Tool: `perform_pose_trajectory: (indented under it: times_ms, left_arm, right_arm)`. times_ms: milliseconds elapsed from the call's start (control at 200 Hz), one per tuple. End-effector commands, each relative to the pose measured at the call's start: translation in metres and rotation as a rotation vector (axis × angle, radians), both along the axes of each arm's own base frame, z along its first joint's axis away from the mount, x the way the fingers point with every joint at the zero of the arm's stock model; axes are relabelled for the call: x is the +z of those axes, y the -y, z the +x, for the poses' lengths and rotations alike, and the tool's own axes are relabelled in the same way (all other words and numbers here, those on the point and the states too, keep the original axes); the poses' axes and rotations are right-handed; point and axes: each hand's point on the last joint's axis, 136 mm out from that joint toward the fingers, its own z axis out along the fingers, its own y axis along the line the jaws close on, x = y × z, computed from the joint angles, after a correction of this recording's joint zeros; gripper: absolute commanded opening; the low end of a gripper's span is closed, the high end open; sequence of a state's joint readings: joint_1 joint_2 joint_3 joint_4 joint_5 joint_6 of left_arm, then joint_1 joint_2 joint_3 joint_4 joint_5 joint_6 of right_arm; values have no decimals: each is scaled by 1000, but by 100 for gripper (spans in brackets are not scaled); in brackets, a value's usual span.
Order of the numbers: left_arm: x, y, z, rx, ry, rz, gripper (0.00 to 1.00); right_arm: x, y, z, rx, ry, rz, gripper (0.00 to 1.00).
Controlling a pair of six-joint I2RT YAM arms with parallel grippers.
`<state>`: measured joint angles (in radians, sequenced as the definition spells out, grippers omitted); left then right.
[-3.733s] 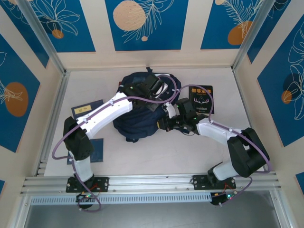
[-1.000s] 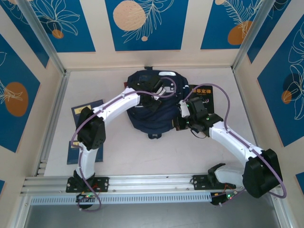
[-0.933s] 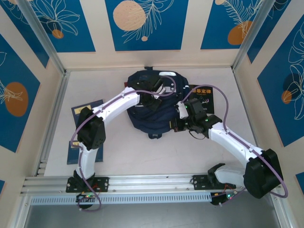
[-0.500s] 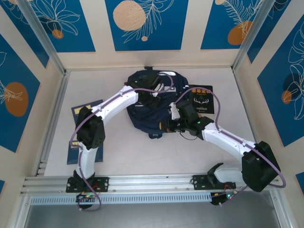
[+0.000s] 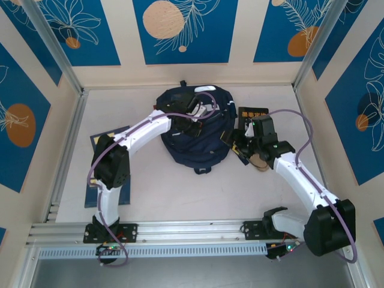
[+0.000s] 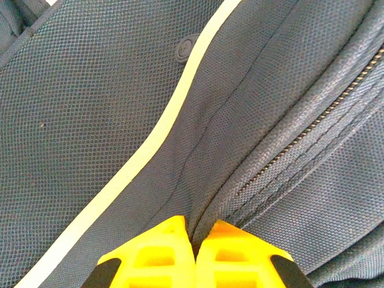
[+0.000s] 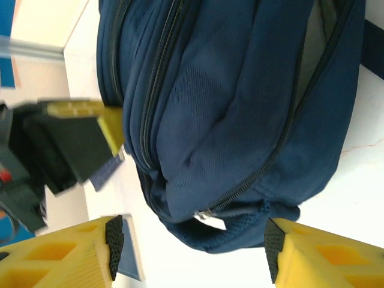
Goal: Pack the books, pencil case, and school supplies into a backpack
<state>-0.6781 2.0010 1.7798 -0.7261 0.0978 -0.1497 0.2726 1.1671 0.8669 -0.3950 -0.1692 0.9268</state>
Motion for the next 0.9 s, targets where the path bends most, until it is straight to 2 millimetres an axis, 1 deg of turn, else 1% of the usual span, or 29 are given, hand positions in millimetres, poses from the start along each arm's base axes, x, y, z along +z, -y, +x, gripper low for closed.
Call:
perform_pose_trajectory:
  times_ms: [0,130,245,385,480,530,610,680,785,835,895]
  left_arm:
    - [46,5,2,-21,73,-118,0]
    - [46,4,-1,-31,70,-120,0]
    - [46,1,-5,-36,67,-113,0]
    - [46,-5,-9,-32,70,-102,0]
    - [46,-12,-10,14,64,-91,0]
    - [48,-18,-9,63,53,-96,9]
    - [51,-38,-10,192,16,-104,27]
    - [53,-58,-13,294,-11,-131,36]
    - [63,-81,-29,375,-7,-170,53]
    - [68,-89,-40,394,-8,-180,57]
    - [69,-95,-53,415,-32,-206,59]
  right_arm:
    - [0,-3,7,-67,-133,57,66]
    - [-7,-12,24,-65,-175,80,64]
    - [-12,-21,33,-38,-186,92,57]
    - [-12,-33,37,14,-177,111,43]
    - [-11,-42,36,52,-169,131,29]
    - [-10,-45,37,67,-160,138,20]
    - [-5,-53,37,95,-135,154,12]
    - [1,-60,38,119,-103,170,10]
    - [12,-75,40,160,-59,192,9]
    - [17,-82,41,178,-44,199,9]
    - [22,-92,42,201,-27,209,8]
